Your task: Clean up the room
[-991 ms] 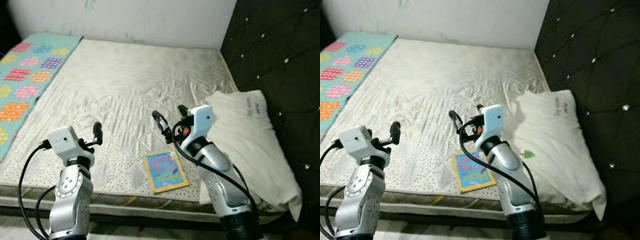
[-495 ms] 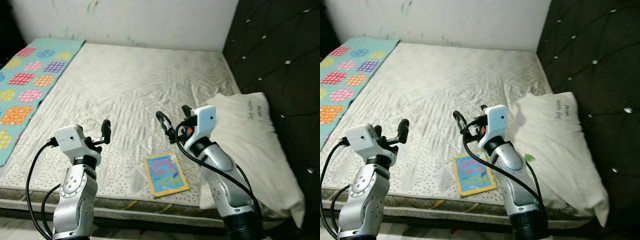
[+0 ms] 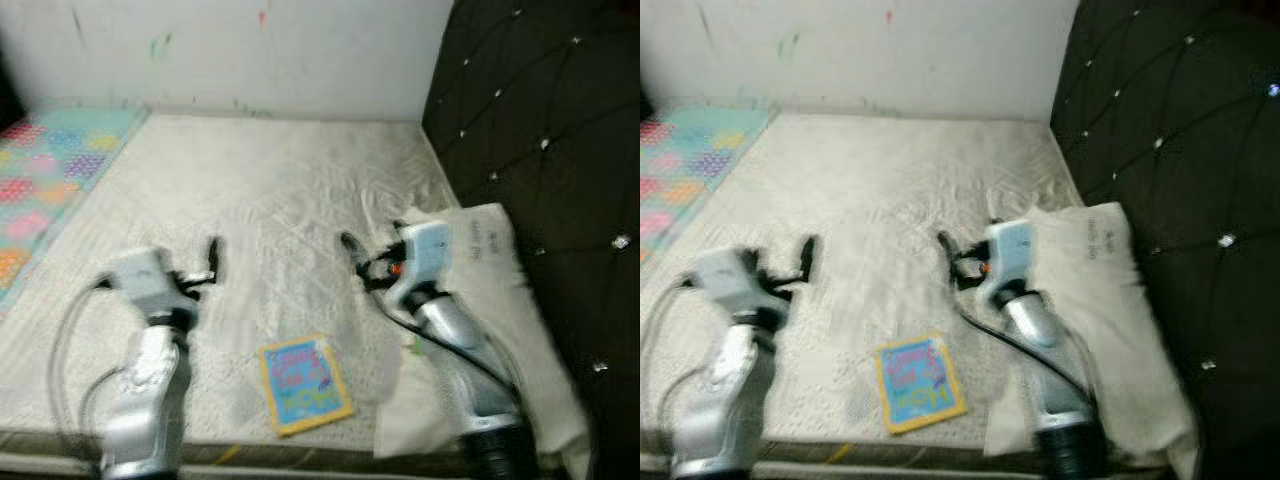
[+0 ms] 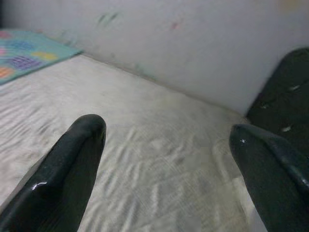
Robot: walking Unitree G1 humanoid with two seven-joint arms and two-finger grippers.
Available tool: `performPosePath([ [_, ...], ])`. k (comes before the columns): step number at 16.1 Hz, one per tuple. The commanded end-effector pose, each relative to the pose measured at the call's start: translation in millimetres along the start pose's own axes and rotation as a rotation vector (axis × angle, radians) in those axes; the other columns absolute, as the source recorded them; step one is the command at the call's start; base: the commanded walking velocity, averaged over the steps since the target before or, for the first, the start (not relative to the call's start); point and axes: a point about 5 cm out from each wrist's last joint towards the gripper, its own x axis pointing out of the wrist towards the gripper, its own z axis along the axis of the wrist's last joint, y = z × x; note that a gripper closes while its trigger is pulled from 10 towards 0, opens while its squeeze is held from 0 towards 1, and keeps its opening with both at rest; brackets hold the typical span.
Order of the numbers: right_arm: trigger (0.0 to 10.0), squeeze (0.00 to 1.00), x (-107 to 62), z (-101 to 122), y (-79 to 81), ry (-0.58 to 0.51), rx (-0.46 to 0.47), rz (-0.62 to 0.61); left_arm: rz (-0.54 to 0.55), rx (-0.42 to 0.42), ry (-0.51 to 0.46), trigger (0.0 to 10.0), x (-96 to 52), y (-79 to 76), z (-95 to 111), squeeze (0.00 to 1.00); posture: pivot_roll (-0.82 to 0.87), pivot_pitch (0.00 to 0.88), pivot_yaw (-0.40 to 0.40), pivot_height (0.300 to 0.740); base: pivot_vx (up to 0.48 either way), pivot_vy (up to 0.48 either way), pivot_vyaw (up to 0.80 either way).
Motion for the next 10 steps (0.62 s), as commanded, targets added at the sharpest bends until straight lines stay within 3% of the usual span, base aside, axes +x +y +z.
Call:
performPosePath([
  [1, 10.0, 0.00, -2.1, -1, -6.7, 0.004, -0.021, -0.012, 0.004, -0.002, 0.006, 10.0, -0.4, -3.2, -1, 0.00, -0.04, 0.024, -0.022, 0.740, 0.000, 0.000, 0.00],
  [4, 10.0, 0.00, -6.3, -7, -18.6, 0.035, -0.038, -0.048, 0.020, 0.025, 0.027, 10.0, -3.0, 1.2, -4, 0.00, -0.04, 0.018, -0.028, 0.740, 0.000, 0.000, 0.00],
  [5, 10.0, 0.00, -8.9, -9, -23.5, 0.049, -0.038, -0.064, 0.000, 0.077, 0.036, 10.0, -7.8, 7.5, -5, 0.00, -0.04, 0.018, -0.028, 0.740, 0.000, 0.000, -0.51],
  [8, 10.0, 0.00, -18.1, -13, -36.8, 0.082, -0.104, -0.137, 0.040, 0.119, 0.041, 10.0, -16.1, 24.5, -4, 0.00, -0.03, 0.013, -0.034, 0.740, 0.000, 0.000, -0.80],
  [10, 10.0, 0.00, -27.2, -16, -48.5, 0.098, -0.138, -0.217, 0.090, 0.148, 0.041, 10.0, -26.3, 35.4, -4, 0.00, -0.03, 0.011, -0.037, 0.740, 0.000, 0.000, -0.24],
])
